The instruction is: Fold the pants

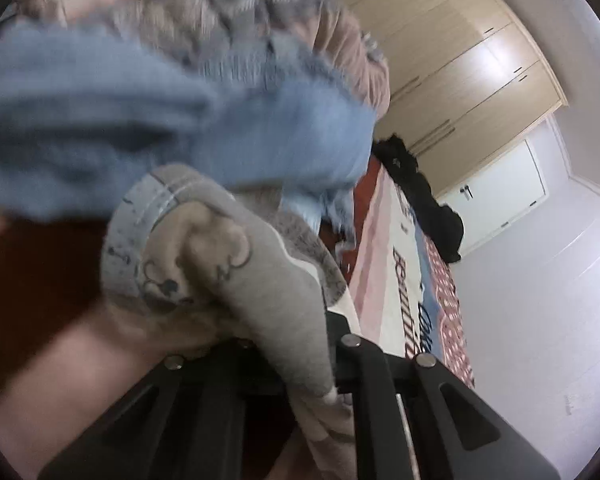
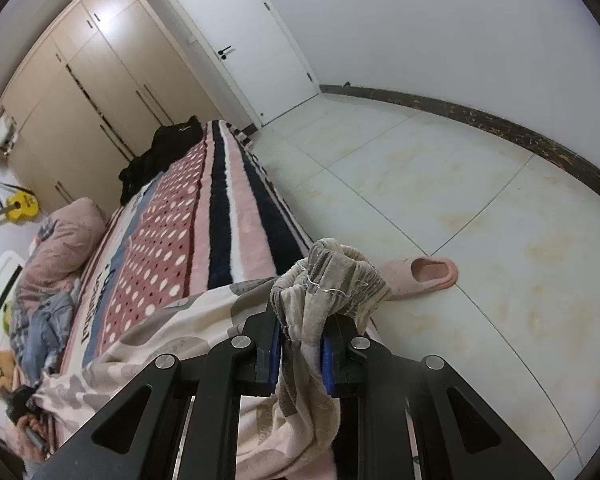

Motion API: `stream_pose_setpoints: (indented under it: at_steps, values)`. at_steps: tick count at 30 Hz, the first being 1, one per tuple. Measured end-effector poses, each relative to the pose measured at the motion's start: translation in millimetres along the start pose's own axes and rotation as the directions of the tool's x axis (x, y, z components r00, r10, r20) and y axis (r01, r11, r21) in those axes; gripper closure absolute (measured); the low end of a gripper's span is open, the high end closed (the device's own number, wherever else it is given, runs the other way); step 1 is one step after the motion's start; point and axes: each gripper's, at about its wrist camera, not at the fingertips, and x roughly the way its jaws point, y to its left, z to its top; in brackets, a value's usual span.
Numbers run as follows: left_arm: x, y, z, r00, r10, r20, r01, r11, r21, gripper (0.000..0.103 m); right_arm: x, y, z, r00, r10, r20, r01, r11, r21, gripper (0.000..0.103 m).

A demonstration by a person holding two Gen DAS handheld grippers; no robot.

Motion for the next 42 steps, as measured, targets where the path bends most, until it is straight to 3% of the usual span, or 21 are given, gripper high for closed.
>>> stream_pose_setpoints:
  at_steps: [6, 11, 15, 17, 19, 21, 25, 28, 31, 34, 39, 41, 42]
  values:
    - [-64, 8, 58, 0.986, 0.09, 0.143, -0.101, 0.993, 0.068, 0.095, 0, 21, -7, 0.995, 0.084, -0.047, -0.085, 0.996, -0.017, 0.091]
    - [-111, 14, 98, 0.948, 0.197, 0.251, -0.231, 0.966, 0.116, 0.095, 13, 59, -27, 0.97, 0.195, -0.146, -0.205, 0.977, -0.056, 0.091]
    - [-126, -12, 92, 0.949, 0.177, 0.261, -0.244, 0.936, 0.252, 0.095, 18, 79, -37, 0.975, 0.159, -0.153, -0.178, 0.977, -0.121, 0.086]
    - [-129, -36, 78, 0.959, 0.134, 0.248, -0.212, 0.922, 0.325, 0.095, 19, 81, -38, 0.976, 0.15, -0.156, -0.17, 0.977, -0.127, 0.086]
    - [-126, -63, 57, 0.977, 0.067, 0.202, -0.147, 0.899, 0.412, 0.095, 19, 77, -37, 0.973, 0.159, -0.168, -0.178, 0.978, -0.11, 0.086]
    - [-119, -96, 29, 0.99, 0.009, 0.138, -0.079, 0.856, 0.511, 0.095, 19, 74, -37, 0.97, 0.168, -0.178, -0.187, 0.978, -0.096, 0.085]
    - [-97, -160, -45, 0.995, -0.093, -0.03, 0.089, 0.739, 0.668, 0.095, 15, 73, -38, 0.968, 0.171, -0.184, -0.191, 0.977, -0.097, 0.085]
    - [-70, -192, -115, 0.963, -0.135, -0.231, 0.263, 0.647, 0.716, 0.095, 13, 73, -40, 0.968, 0.166, -0.186, -0.187, 0.977, -0.103, 0.085]
    - [-46, -203, -173, 0.919, -0.099, -0.382, 0.365, 0.584, 0.726, 0.095, 14, 71, -41, 0.968, 0.167, -0.189, -0.188, 0.977, -0.096, 0.084]
    - [-33, -199, -209, 0.895, -0.041, -0.444, 0.391, 0.549, 0.738, 0.095, 15, 67, -43, 0.967, 0.165, -0.195, -0.185, 0.978, -0.093, 0.084]
    - [-30, -184, -210, 0.883, -0.026, -0.468, 0.405, 0.546, 0.734, 0.092, 15, 65, -44, 0.966, 0.162, -0.2, -0.183, 0.979, -0.095, 0.083]
    - [-33, -181, -214, 0.864, -0.016, -0.503, 0.435, 0.528, 0.73, 0.075, 15, 65, -45, 0.967, 0.159, -0.199, -0.181, 0.979, -0.098, 0.082]
    - [-34, -180, -217, 0.85, -0.003, -0.526, 0.452, 0.516, 0.727, 0.048, 14, 65, -45, 0.967, 0.157, -0.198, -0.179, 0.979, -0.099, 0.082]
